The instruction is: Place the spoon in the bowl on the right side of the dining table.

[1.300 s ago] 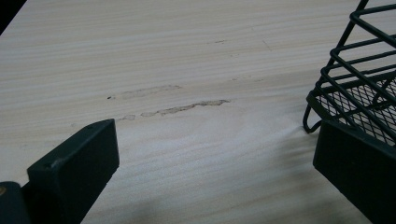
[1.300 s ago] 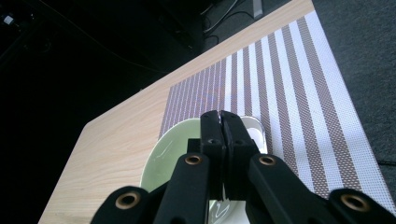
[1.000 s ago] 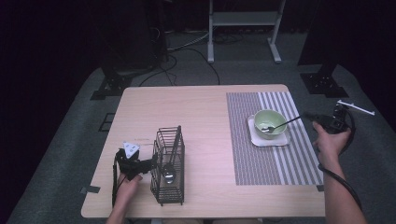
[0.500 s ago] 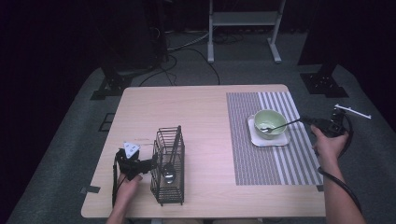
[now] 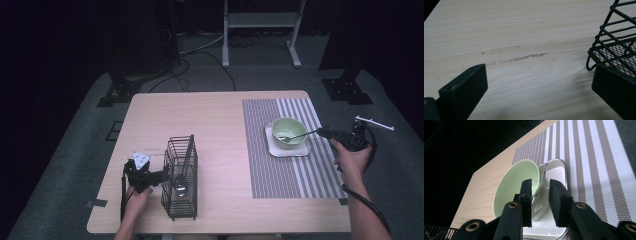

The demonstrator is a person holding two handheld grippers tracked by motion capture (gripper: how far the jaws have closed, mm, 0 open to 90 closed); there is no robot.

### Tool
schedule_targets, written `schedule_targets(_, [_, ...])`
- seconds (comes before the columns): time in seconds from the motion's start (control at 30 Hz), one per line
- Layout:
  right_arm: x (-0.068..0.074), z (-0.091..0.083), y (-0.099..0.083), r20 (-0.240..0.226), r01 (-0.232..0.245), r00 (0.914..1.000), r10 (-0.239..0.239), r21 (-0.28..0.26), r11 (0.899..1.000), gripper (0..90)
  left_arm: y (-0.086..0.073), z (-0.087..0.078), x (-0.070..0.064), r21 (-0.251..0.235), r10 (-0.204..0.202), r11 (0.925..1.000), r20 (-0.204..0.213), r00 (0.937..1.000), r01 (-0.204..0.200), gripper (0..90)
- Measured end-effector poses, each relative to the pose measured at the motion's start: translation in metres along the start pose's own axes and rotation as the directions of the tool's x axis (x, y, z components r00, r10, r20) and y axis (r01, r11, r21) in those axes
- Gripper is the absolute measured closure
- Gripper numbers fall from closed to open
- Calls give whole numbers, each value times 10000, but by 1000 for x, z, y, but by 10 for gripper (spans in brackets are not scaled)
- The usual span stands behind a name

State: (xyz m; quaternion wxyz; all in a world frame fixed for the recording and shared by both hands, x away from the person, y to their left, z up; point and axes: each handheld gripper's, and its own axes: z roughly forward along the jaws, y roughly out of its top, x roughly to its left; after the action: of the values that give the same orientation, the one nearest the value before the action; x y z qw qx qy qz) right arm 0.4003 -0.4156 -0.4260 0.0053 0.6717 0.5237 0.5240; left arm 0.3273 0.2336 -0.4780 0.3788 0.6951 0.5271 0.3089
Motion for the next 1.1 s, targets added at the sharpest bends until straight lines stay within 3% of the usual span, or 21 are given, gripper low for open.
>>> schedule_targets(1.1, [15,-3,-30,-757,660,9954,-588,965,9931,577,0,0,0,-19,66,10000,-12,10000,-66,0])
